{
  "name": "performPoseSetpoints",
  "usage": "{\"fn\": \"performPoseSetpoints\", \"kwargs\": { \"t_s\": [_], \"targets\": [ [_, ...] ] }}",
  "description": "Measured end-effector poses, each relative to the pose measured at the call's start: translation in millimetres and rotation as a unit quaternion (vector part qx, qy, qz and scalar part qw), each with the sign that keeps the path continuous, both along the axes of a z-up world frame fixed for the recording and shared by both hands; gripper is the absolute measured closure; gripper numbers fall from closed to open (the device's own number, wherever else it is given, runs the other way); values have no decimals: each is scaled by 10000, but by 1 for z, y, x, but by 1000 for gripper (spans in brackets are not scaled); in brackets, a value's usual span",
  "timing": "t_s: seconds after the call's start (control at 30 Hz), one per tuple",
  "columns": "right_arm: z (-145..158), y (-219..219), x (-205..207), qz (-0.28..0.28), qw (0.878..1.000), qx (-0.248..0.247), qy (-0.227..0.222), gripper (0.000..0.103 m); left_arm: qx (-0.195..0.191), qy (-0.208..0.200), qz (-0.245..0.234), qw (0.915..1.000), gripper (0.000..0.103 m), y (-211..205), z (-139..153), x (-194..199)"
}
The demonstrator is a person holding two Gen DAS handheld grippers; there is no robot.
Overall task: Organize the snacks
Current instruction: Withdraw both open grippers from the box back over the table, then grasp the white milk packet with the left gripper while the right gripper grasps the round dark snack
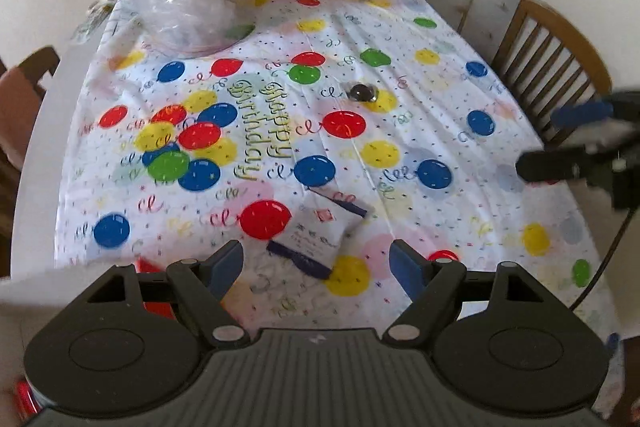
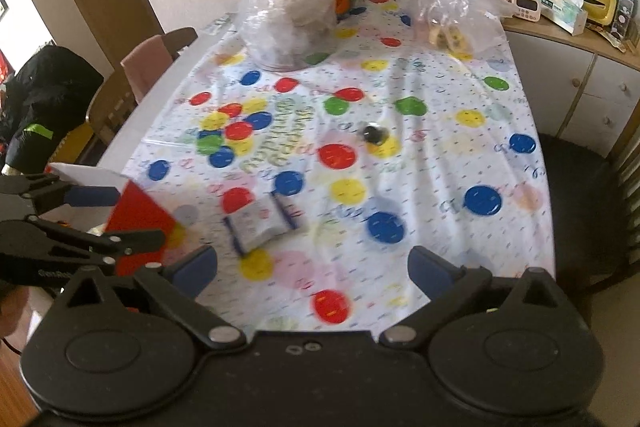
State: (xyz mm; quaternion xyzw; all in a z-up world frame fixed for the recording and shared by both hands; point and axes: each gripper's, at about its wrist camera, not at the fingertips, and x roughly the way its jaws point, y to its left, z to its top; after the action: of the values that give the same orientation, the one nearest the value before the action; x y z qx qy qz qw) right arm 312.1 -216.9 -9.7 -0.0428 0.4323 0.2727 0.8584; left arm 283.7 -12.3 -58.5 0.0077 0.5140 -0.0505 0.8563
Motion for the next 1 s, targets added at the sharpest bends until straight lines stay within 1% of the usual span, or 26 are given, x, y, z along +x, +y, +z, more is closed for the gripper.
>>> {"fn": "performPoseSetpoints", "kwargs": {
  "t_s": [0.07,0.17,0.37,0.5,0.6,0.7,0.83,0.9,0.93,0.97,1.0],
  "targets": [
    [-2,-3,17,56,10000,-31,1,1,51,117,-168,9998,23,-3,-11,9],
    [-10,-3,44,298,9995,-70,29,1,226,230,-389,9987,23,-9,-26,19],
    [-34,15,76,1046,9940,-324,1,1,191,529,-831,9950,23,-17,-56,42],
    [-49,30,90,1685,9838,-559,-251,1,153,775,-860,9932,23,-14,-75,60],
    [-58,36,102,1997,9769,-686,-337,3,8,939,-775,9926,23,-8,-88,71],
    [-66,41,117,2181,9724,-733,-380,4,-53,974,-772,9922,23,-6,-95,74],
    [-78,48,142,2280,9698,-766,-403,10,-30,949,-755,9926,23,-6,-99,77],
    [-84,53,157,2302,9691,-776,-433,17,-77,918,-710,9932,23,-5,-100,79],
    [-87,54,163,2301,9691,-779,-430,23,-83,903,-700,9934,23,-4,-101,80],
    [-90,57,170,2293,9695,-758,-427,27,-71,881,-699,9936,23,-4,-102,80],
    [-92,59,176,2267,9700,-747,-453,27,-47,863,-700,9938,23,-4,-103,81]
  ]
}}
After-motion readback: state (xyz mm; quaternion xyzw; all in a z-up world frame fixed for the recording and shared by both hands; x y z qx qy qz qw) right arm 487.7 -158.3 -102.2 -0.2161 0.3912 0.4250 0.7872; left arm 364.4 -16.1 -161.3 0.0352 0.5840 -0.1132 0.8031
